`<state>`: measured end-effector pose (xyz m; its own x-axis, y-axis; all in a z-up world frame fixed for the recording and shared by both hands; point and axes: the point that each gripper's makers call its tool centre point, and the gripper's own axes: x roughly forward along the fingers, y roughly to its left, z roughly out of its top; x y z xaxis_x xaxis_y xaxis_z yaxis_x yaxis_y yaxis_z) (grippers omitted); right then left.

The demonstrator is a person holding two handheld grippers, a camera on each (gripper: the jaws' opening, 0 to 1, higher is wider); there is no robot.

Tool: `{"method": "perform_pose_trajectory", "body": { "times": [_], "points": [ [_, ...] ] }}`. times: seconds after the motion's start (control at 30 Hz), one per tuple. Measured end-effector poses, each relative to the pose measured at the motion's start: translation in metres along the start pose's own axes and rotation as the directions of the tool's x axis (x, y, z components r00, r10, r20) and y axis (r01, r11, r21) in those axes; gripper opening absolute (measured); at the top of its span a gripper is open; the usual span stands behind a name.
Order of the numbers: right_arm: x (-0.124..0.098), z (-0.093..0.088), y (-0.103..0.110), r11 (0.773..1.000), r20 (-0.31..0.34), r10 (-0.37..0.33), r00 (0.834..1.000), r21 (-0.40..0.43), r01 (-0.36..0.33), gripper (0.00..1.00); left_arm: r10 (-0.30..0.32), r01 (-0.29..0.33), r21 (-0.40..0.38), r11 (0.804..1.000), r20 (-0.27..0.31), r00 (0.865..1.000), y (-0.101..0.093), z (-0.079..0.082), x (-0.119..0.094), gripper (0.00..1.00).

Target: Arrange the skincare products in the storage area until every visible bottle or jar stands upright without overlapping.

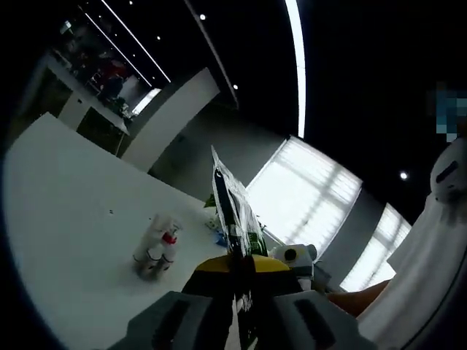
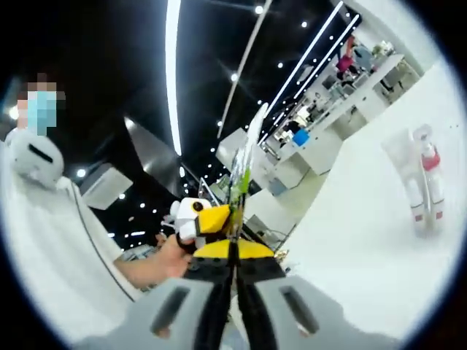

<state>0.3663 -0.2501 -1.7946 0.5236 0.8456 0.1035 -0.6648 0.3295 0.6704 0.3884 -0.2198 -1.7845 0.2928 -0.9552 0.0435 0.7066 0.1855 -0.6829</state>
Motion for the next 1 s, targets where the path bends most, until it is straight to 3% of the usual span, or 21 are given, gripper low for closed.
{"method": "perform_pose_trajectory", "body": {
  "times": [0.5,0.73,1.0],
  "points": [
    [-0.001,0.014,-0.007,1.000,0.010,-0.005,1.000,-0.025,0.006,0.00,0.016,-0.016,-0.033,0.999,0.013,1.000,0.005,-0.010,-0.004,0.08],
    [0.008,0.014,-0.004,1.000,-0.001,0.002,1.000,-0.031,-0.002,0.00,0.019,-0.016,-0.065,0.998,0.035,0.999,0.005,-0.007,-0.010,0.01],
    [0.014,0.011,-0.011,0.998,-0.019,-0.046,0.999,-0.049,0.045,0.00,0.092,-0.090,-0.045,0.995,0.045,0.995,0.016,-0.007,-0.012,0.00]
  ]
}}
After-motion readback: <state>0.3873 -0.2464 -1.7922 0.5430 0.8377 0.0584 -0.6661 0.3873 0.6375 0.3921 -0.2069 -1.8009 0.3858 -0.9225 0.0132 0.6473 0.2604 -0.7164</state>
